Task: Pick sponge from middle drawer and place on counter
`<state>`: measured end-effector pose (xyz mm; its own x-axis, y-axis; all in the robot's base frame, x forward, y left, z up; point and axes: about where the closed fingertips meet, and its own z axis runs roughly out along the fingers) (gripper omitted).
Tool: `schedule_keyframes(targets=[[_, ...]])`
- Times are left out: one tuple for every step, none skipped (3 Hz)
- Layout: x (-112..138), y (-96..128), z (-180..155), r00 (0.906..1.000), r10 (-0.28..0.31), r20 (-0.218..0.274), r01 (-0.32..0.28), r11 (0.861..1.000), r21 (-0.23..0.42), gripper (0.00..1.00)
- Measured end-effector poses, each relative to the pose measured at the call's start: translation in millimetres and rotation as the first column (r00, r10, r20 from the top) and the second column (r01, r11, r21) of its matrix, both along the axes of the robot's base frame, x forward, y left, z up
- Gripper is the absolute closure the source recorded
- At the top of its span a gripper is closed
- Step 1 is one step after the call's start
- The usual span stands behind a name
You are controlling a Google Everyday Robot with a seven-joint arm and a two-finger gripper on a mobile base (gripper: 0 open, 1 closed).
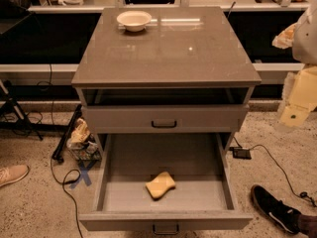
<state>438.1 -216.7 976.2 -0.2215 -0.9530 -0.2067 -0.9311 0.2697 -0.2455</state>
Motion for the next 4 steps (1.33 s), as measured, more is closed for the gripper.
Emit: schedule_keyframes(targets=[[0.0,0.0,-0.1,1.0,0.0,0.0,0.0,1.0,0.0,0.0],[7.7,-2.3,-27.9,0.9998,0.01,-0.015,-0.009,0.998,0.07,0.0],[13.5,1.3,-89.4,0.9993,0.019,-0.033,-0.013,0.983,0.182,0.0],[13.3,10.6,-167.2,0.9985,0.015,-0.052,0.002,0.95,0.312,0.0]])
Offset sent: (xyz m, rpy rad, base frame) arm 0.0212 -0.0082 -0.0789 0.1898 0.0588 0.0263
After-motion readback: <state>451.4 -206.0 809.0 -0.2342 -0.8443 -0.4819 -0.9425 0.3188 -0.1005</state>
